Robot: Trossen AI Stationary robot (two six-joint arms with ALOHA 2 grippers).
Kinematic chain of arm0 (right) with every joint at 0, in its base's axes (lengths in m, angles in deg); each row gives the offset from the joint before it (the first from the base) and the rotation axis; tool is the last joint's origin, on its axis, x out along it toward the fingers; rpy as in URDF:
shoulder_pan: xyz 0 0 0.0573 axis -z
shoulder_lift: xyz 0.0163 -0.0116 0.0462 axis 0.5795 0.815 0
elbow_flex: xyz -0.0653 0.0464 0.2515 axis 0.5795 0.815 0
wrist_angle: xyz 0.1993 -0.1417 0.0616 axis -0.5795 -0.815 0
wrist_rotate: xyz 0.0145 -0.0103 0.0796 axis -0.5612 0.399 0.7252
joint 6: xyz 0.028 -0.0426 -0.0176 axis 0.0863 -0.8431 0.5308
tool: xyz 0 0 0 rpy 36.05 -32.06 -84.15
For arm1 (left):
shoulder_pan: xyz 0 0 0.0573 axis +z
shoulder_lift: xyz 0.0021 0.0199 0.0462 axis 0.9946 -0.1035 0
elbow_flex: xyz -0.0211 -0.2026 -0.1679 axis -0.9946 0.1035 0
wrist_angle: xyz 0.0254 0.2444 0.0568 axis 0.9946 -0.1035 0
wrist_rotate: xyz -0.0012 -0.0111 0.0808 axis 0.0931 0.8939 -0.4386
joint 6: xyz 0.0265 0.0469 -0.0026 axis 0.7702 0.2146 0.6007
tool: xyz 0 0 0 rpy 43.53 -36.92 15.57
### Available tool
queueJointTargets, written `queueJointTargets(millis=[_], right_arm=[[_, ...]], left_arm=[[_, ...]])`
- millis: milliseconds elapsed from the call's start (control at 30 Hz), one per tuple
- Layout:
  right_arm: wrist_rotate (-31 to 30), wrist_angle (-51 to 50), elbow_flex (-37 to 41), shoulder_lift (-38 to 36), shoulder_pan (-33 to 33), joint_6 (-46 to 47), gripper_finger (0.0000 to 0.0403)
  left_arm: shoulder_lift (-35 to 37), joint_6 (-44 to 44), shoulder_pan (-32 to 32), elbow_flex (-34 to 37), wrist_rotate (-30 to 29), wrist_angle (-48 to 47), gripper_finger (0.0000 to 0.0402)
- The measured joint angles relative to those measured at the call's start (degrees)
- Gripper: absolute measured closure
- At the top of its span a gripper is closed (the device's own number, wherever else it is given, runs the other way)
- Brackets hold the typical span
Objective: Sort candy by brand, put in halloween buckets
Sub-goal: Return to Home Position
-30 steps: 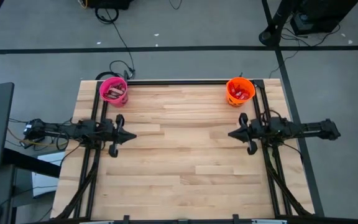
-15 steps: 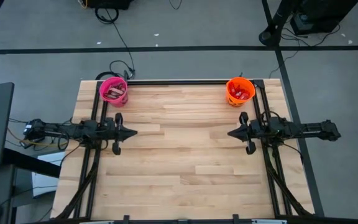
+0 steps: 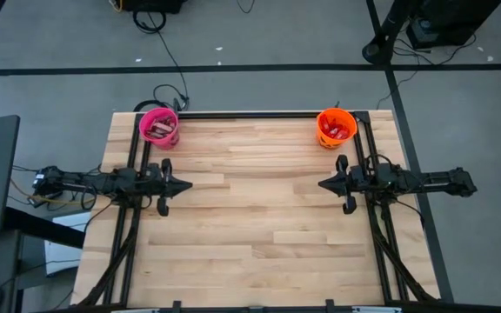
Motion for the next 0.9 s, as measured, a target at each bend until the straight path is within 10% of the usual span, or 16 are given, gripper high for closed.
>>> queueJointTargets(millis=[900], right_arm=[[0.02,0.0,-0.02,0.0,0.0,0.02,0.038]], left_arm=[[0.0,0.0,0.0,0.02,0.09,0.61,0.0396]])
